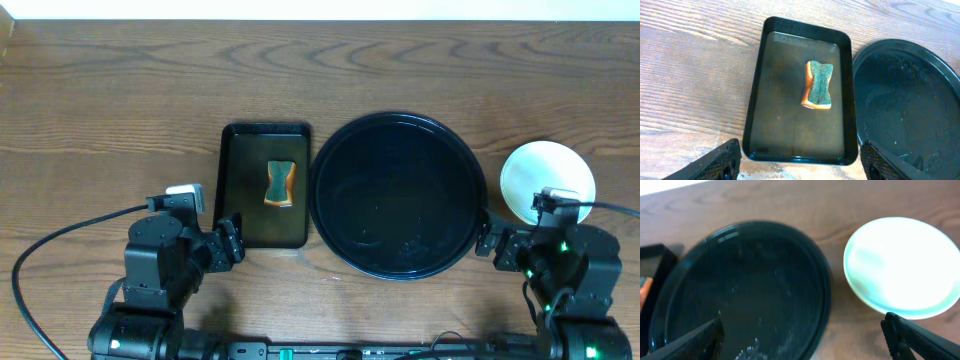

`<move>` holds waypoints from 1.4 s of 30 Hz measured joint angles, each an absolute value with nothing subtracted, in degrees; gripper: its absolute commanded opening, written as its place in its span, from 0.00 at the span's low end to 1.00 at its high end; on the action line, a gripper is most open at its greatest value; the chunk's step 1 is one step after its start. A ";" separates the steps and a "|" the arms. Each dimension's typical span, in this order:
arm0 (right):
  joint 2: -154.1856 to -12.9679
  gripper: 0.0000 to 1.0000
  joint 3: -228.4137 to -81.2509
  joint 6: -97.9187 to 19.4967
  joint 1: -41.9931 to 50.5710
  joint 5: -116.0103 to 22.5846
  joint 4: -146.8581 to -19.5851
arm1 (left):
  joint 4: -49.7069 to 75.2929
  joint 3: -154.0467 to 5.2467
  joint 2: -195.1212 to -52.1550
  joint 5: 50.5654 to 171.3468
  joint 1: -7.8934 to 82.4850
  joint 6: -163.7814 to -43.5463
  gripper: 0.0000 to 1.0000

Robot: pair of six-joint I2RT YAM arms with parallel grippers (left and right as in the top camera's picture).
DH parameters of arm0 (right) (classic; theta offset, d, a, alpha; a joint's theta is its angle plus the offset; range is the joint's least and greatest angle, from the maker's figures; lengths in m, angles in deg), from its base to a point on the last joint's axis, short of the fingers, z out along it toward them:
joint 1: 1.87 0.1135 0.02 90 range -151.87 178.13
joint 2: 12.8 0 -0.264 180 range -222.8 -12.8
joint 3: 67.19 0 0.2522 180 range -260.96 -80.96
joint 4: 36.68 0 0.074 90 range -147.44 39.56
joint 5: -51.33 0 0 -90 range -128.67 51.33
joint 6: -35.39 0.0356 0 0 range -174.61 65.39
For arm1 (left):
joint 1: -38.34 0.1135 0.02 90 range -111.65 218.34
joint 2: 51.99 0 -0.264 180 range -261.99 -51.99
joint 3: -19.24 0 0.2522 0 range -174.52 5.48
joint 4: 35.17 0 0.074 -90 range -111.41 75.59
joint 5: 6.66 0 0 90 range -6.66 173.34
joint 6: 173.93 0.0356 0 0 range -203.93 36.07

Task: Clean dirty plates on tray and stack at the side

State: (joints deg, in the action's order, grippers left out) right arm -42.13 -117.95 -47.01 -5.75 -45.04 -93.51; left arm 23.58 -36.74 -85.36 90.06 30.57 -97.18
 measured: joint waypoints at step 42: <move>-13.49 0.99 -81.36 -55.34 1.48 -41.19 -54.36 | 23.54 -36.52 -85.36 90.06 30.57 -97.18 0.78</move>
State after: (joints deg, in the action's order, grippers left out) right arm -13.49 -81.36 -55.34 1.48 -41.19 -54.36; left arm 23.54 -36.52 -85.36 90.06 30.57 -97.18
